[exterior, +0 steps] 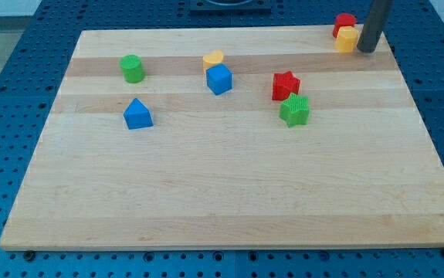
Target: Slide the green star to the bottom center
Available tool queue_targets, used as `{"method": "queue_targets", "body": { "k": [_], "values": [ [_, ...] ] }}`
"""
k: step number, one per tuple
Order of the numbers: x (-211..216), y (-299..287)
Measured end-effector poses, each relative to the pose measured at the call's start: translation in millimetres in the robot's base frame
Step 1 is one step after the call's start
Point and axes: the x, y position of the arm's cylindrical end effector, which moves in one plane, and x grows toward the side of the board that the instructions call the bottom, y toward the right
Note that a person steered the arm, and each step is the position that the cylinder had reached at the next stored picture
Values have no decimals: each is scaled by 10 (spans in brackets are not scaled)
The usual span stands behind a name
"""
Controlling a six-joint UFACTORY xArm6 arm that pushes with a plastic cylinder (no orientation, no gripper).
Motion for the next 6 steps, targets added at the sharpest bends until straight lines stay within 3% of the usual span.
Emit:
{"method": "queue_targets", "body": {
  "k": [1, 2, 3, 4, 5, 6],
  "values": [
    [382, -208],
    [988, -1357],
    [1214, -2096],
    [1074, -1345],
    [1997, -1774],
    [1593, -1561]
  ]
}}
